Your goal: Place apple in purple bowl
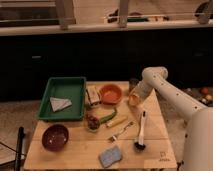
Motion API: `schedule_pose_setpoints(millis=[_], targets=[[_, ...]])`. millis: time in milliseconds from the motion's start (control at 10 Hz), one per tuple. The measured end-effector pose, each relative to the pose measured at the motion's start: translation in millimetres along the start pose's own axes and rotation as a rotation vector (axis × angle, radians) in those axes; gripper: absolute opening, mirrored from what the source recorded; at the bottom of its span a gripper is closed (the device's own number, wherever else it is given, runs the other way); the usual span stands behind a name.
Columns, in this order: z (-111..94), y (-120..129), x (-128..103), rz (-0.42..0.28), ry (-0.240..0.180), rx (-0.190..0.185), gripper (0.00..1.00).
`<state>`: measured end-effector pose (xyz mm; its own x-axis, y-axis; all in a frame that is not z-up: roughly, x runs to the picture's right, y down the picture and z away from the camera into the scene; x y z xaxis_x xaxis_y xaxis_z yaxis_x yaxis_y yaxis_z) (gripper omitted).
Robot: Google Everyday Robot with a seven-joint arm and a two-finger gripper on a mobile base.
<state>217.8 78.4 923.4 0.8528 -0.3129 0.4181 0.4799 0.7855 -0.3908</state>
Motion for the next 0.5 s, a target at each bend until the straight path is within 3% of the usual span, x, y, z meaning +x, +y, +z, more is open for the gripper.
schedule_pose_setpoints(millis=[200,500], targets=[[-9.3,2.7,-3.3,-0.004,0.006,-0.015,0.00],[-29.6,-5.2,-20.6,-0.044,0.031,-0.028,0.00]])
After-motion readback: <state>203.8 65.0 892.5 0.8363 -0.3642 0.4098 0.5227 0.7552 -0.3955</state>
